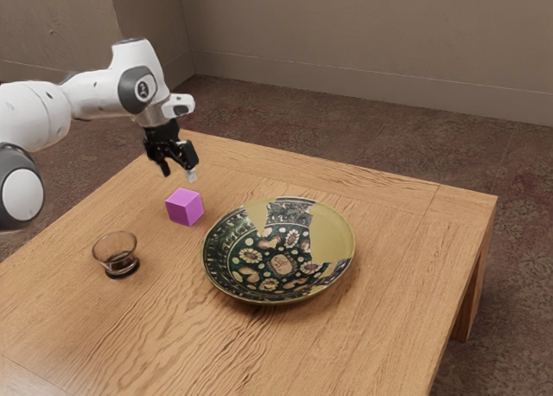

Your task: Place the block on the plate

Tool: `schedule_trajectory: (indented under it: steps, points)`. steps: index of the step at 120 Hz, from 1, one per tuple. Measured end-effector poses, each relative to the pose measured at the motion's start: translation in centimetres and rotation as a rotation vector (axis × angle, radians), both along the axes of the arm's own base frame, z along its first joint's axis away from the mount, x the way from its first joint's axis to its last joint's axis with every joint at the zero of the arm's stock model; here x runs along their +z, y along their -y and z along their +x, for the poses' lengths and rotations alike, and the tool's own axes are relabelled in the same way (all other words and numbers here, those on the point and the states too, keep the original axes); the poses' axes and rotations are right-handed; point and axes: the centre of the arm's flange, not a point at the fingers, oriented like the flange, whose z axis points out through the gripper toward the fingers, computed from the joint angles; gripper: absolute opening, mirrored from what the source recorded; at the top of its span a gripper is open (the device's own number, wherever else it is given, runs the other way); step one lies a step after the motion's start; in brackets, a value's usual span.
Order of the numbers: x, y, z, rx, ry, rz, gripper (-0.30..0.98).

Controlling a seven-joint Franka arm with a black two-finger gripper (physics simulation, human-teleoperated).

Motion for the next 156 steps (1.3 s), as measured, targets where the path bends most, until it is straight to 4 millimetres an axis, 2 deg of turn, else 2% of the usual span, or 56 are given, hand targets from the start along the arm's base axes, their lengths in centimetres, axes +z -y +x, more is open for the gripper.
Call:
schedule_trajectory:
  steps: [12, 44, 84, 104, 156]
  points:
    - [-0.4, 0.6, 0.3, -0.031, 0.018, -0.024, 0.69]
    - [-1.2, -0.2, -0.2, -0.080, -0.033, 0.071, 0.69]
    - [-4.8, -0.7, -0.6, -0.091, -0.112, 0.142, 0.69]
    - [-6.2, -1.0, -0.7, -0.078, -0.125, 0.140, 0.69]
    - [-8.0, -0.9, 0.1, -0.019, -0.081, 0.089, 0.69]
